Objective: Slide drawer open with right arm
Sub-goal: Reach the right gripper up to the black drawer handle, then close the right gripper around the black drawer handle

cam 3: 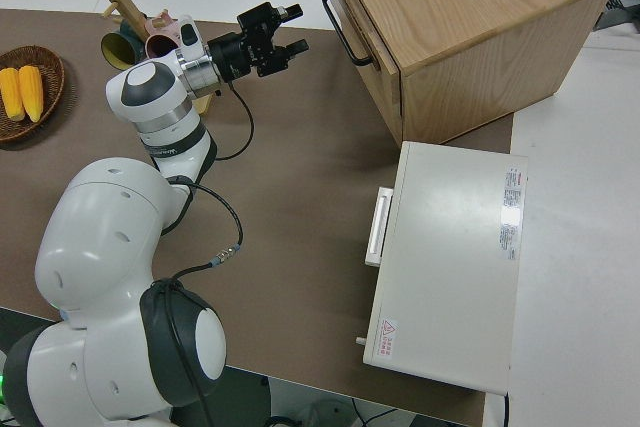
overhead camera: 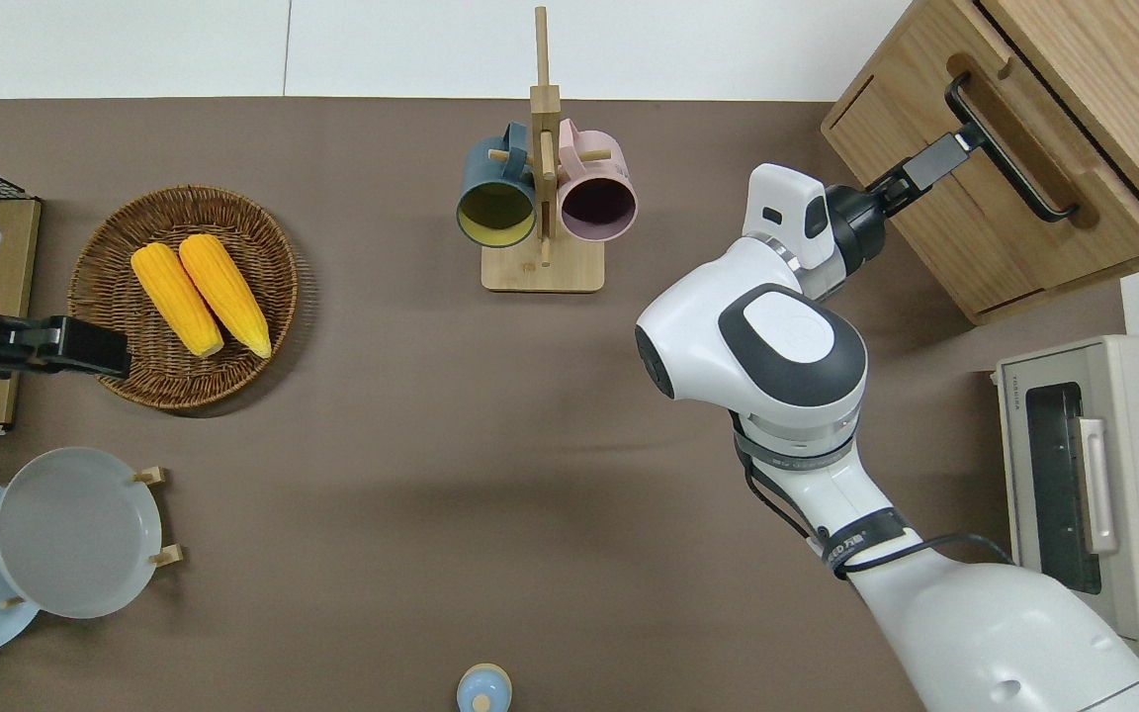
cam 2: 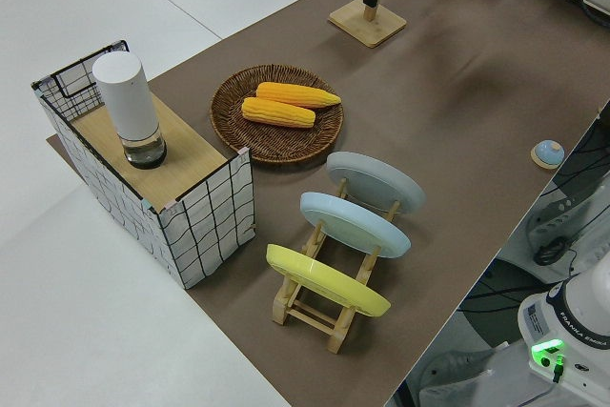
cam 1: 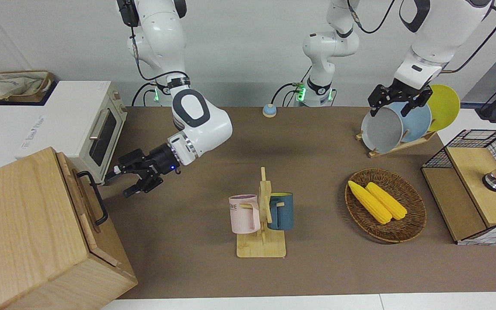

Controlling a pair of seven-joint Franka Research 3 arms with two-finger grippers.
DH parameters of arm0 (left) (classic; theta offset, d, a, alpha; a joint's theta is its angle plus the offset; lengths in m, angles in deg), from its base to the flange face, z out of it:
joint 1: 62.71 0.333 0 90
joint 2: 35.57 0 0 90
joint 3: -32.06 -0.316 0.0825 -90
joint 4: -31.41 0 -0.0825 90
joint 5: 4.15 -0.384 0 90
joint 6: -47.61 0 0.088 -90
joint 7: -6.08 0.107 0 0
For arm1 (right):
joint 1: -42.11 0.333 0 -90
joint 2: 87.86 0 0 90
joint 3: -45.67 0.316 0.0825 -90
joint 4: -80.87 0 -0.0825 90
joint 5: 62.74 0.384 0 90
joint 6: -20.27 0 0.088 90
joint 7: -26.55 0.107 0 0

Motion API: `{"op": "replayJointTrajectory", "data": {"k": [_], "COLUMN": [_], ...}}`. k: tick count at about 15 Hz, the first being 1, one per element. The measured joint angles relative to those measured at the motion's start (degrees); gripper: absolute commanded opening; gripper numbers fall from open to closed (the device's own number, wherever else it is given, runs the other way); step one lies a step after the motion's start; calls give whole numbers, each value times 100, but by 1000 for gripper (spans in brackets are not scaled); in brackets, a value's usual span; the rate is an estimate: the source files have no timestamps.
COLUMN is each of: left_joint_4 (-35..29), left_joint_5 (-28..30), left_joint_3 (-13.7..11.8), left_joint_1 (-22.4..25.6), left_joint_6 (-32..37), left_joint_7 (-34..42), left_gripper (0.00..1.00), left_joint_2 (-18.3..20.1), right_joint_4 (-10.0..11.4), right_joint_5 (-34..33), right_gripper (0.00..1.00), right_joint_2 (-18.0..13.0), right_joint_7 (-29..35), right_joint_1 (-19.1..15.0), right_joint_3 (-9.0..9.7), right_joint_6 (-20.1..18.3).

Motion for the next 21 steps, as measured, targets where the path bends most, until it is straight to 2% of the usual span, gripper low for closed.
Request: {"op": "replayJointTrajectory", "data": {"k": [7, 13, 14, 17, 18, 19, 21], "left_joint_4": [0, 0, 0, 0, 0, 0, 0], "left_joint_5": [0, 0, 0, 0, 0, 0, 0], "left_joint_3": [0, 0, 0, 0, 0, 0, 0], "left_joint_1": [0, 0, 0, 0, 0, 0, 0], "left_joint_6": [0, 0, 0, 0, 0, 0, 0], "left_joint_7": [0, 0, 0, 0, 0, 0, 0], "left_gripper": [995, 993, 993, 993, 993, 993, 993], "left_joint_2": [0, 0, 0, 0, 0, 0, 0], "right_joint_4": [12, 20, 20, 21, 21, 21, 21], "right_joint_5": [-475, -778, -788, -792, -792, -793, -794], "right_gripper": [981, 971, 886, 353, 237, 145, 46], "right_joint_2": [94, 133, 134, 135, 135, 135, 135], "right_joint_7": [2, -28, -29, -36, -39, -40, -42], "right_joint_1": [-101, -347, -360, -388, -403, -418, -459], "right_joint_3": [-136, -147, -147, -148, -148, -148, -148], "right_joint_6": [4, 307, 314, 353, 368, 378, 436]}}
